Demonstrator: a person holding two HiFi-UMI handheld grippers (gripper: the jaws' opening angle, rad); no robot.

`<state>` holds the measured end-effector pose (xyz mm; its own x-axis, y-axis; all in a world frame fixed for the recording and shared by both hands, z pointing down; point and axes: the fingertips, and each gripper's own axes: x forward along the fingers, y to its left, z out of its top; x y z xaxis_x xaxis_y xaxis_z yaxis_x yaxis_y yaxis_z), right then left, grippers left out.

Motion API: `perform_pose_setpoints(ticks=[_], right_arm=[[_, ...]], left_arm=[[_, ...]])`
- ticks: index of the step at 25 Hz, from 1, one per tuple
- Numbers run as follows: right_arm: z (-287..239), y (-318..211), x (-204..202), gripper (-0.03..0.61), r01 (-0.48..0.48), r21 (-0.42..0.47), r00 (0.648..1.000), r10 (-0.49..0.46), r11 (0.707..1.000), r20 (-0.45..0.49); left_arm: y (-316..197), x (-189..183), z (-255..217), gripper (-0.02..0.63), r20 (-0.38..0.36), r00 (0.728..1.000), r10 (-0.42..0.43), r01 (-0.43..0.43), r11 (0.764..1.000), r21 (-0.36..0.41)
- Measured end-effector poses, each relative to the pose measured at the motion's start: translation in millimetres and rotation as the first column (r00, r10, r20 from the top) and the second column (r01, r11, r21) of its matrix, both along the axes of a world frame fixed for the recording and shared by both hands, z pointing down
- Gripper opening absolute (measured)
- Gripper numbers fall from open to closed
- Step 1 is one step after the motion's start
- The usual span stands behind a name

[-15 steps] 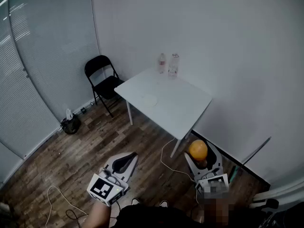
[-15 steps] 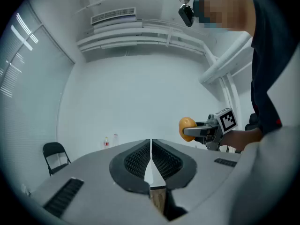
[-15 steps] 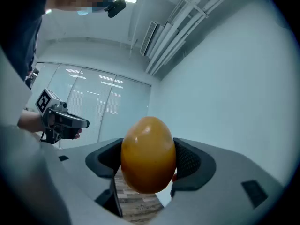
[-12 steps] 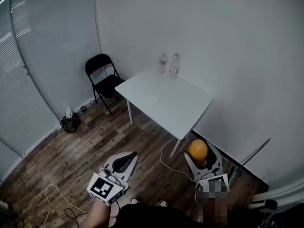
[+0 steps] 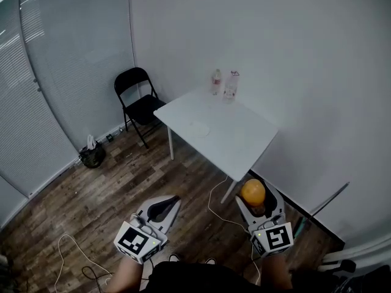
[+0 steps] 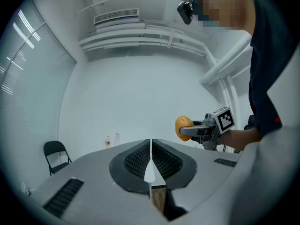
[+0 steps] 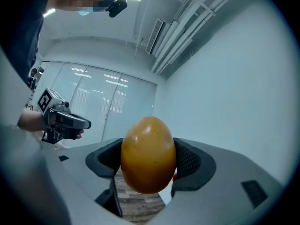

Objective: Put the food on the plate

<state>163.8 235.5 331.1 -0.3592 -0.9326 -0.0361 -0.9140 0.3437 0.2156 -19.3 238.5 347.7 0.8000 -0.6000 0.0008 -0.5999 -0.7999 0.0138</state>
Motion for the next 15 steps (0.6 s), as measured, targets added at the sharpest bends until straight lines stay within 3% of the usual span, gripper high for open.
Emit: perform_pose_setpoints(ticks=[15], right_arm=[[7,-27,-69,0.336,-0.035,-0.005,0.998,0.035,0.999,0.047]], left_arm=[[-28,-77,21,0.031,-0.016,1.0,0.015,-0.015,0.999,-0.04]])
